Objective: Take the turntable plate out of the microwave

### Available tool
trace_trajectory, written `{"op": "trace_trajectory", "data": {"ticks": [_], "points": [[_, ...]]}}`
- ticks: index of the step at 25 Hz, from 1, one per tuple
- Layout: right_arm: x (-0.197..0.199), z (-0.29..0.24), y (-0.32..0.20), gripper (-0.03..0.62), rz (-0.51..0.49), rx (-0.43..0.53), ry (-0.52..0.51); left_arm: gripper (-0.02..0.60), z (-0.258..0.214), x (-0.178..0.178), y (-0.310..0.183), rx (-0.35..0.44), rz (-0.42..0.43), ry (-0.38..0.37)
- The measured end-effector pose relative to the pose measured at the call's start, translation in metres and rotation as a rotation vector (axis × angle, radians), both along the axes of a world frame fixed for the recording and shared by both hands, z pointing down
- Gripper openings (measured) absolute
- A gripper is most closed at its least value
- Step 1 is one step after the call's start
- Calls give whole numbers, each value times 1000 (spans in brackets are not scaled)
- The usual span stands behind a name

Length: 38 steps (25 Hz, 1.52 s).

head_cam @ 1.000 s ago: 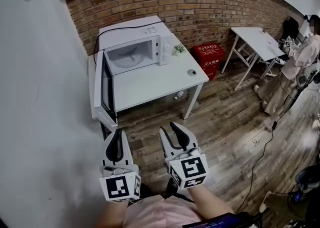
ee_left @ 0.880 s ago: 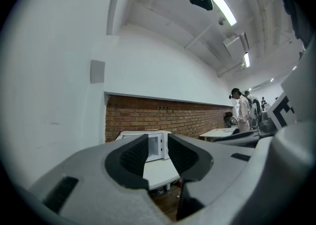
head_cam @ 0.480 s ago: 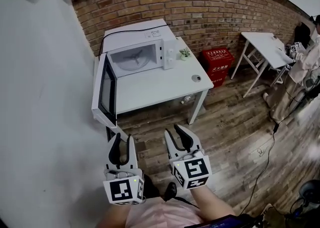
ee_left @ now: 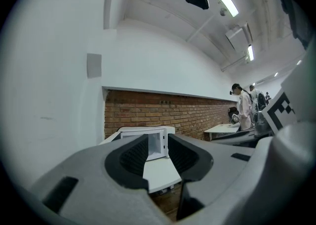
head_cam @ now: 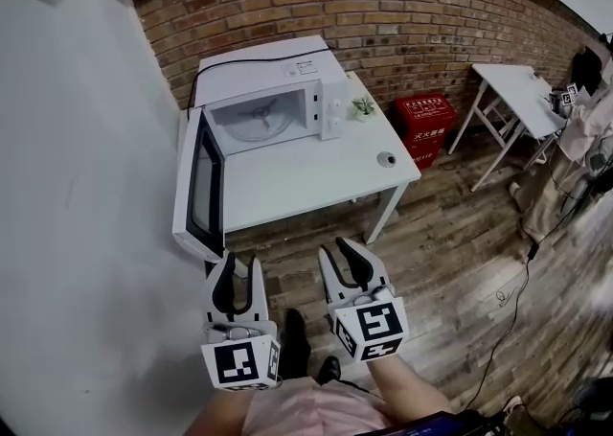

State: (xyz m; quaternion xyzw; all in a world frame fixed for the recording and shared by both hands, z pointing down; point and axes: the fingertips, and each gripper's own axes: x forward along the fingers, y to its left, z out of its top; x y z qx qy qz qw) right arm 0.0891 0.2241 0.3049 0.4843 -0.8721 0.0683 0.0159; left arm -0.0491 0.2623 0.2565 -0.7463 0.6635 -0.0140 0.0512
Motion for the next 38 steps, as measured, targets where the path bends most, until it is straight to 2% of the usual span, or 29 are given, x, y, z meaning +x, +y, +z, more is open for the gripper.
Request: {"op": "trace_trajectory", "data": {"ticks": [9, 18, 27, 38], "points": [[-36, 19, -100, 107, 3, -40, 35, 123, 16, -31, -111, -22, 30, 30], [-60, 4, -181, 97, 32, -14, 36, 117, 6, -55, -195, 0, 56, 39], [-78, -5, -226, 89, 52, 7, 49, 117, 7, -66, -235, 6, 92, 51], [-75, 10, -256, 87, 41, -15, 55, 117, 30, -65, -261, -36, 78, 65]]}}
